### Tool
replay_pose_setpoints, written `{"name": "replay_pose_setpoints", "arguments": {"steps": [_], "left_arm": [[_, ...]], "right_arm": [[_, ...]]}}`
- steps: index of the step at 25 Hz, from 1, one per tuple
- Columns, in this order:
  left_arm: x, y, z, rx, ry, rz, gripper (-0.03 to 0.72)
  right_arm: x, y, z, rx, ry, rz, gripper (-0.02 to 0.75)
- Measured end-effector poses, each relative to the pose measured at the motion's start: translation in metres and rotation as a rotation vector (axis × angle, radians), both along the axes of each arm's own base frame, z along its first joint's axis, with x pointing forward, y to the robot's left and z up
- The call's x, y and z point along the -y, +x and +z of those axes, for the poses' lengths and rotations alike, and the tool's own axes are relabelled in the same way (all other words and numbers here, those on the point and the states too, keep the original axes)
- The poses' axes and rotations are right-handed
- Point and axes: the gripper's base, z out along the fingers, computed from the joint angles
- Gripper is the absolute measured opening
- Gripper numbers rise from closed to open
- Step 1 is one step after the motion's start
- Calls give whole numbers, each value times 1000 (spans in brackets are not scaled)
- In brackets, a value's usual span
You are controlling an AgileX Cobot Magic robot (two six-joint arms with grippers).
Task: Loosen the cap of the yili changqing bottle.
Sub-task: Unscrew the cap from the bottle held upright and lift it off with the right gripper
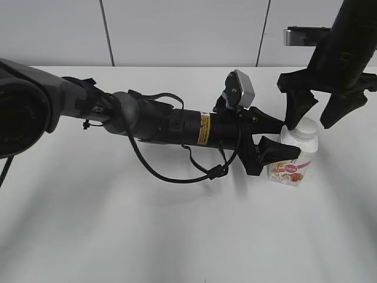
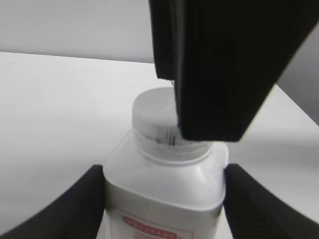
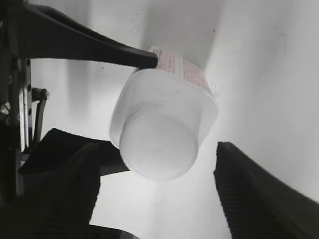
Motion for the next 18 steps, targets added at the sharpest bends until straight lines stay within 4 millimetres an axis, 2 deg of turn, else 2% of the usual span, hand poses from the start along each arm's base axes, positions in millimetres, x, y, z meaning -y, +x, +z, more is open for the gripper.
{"name": "replay_pose_setpoints", "arguments": {"steps": [4, 15, 18], "left_arm": [[0, 0, 0, 0, 0, 0, 441], [0, 0, 0, 3, 1, -2, 440], [0, 0, 0, 3, 0, -3, 440]], "right_arm": [[-1, 1, 0, 12, 8, -4, 498], [-2, 5, -9, -5, 9, -8, 476], [-2, 4, -9, -5, 7, -7, 424]]}}
